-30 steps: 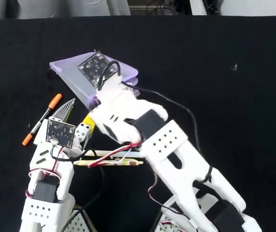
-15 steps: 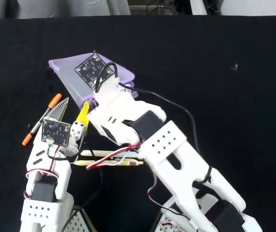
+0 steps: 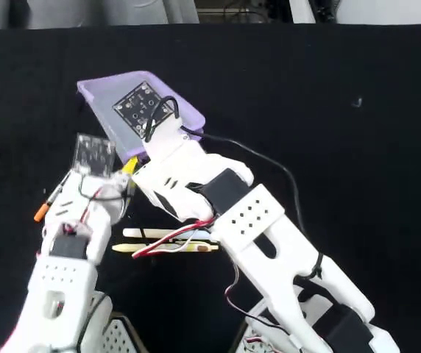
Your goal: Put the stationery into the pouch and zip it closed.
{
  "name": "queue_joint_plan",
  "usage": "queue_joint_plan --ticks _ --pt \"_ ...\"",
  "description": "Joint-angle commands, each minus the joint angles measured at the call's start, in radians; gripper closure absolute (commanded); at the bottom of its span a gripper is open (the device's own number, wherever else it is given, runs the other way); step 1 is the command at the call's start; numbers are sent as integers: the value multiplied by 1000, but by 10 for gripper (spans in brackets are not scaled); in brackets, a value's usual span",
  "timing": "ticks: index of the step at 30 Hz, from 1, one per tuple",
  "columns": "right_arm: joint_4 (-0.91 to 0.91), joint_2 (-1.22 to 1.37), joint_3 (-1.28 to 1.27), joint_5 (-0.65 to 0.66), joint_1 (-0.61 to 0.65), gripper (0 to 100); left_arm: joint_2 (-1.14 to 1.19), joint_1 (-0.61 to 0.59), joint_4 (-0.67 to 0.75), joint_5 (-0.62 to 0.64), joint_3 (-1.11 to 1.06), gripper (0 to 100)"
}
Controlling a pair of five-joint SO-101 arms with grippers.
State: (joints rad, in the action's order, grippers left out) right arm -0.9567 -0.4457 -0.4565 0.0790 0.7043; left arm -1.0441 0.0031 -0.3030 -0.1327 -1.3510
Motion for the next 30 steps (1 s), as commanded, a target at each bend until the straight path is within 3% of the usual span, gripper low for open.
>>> queue_joint_plan --ticks 1,5,10,20,27,30 --pt "-9 -51 5 3 14 988 198 -8 143 48 101 827" --pt "-9 -51 5 3 12 988 215 -21 170 48 101 839" --pt "-6 -51 -4 2 -12 987 189 -24 167 48 99 977" --pt "-43 -45 -10 3 -51 985 184 -19 173 54 117 971" --pt "29 -51 -113 5 -34 822 184 -24 164 71 182 971" --pt "106 -53 -179 2 -5 811 184 -30 147 127 197 971"
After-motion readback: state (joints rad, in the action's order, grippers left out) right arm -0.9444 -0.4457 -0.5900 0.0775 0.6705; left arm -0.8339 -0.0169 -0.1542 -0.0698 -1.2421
